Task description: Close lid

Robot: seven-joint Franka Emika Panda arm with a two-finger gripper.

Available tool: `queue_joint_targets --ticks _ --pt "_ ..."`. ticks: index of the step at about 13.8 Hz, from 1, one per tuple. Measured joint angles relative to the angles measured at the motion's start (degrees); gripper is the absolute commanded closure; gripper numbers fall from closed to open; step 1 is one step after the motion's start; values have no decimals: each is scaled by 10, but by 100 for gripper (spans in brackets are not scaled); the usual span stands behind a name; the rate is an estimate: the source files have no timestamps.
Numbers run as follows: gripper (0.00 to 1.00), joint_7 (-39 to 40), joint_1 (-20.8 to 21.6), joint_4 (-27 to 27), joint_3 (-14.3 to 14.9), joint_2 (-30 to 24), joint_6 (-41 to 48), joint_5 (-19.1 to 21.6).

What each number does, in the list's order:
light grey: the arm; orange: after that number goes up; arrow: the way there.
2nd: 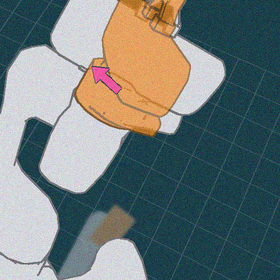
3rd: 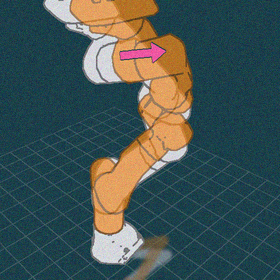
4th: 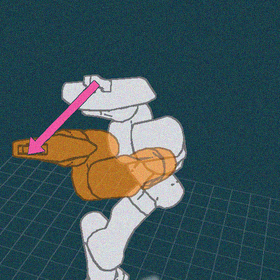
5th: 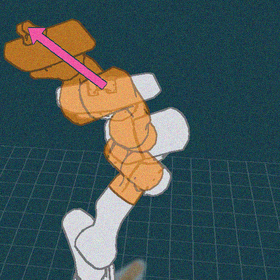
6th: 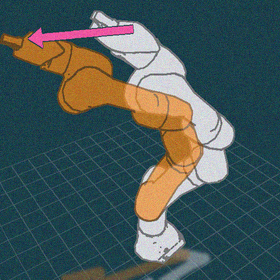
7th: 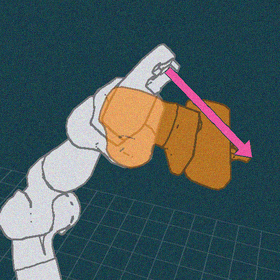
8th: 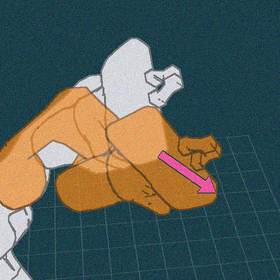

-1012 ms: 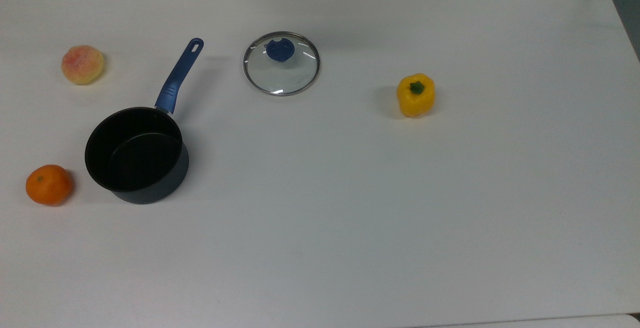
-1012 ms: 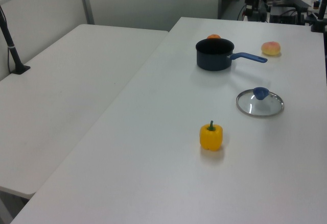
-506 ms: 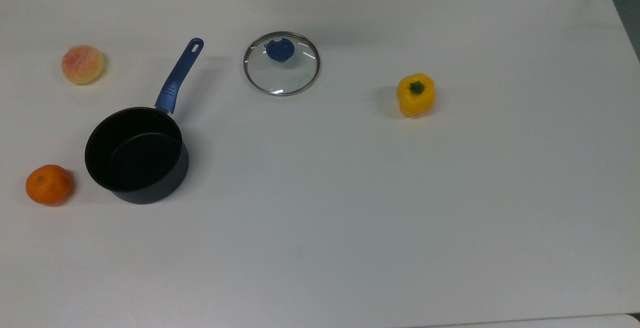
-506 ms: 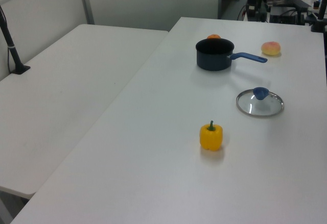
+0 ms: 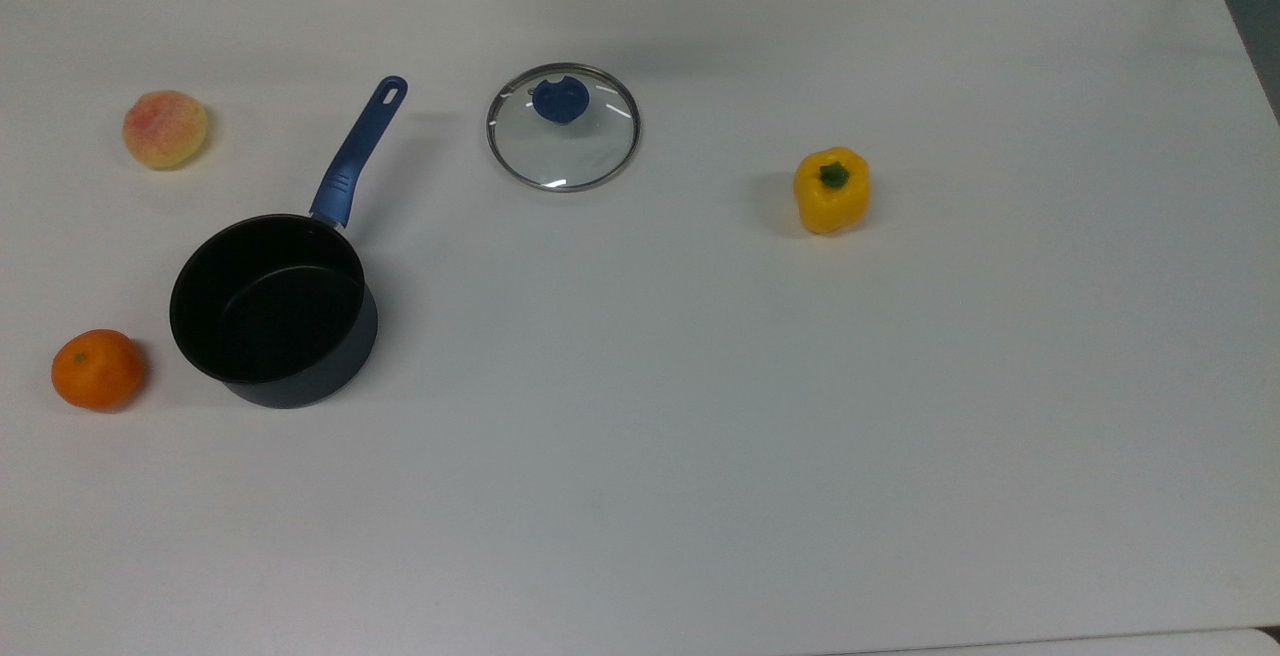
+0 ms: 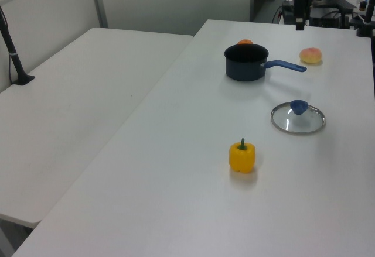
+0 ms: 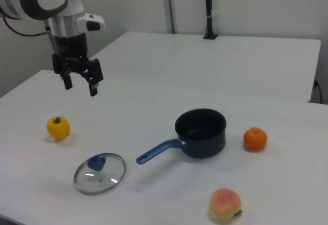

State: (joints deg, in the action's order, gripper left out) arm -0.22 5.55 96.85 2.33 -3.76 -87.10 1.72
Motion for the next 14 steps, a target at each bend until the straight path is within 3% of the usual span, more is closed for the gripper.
queue_joint_targets --ticks 6,14 --pt "0 2 7 52 0 -25 20 0" --pt "0 83 7 127 0 -53 18 -13"
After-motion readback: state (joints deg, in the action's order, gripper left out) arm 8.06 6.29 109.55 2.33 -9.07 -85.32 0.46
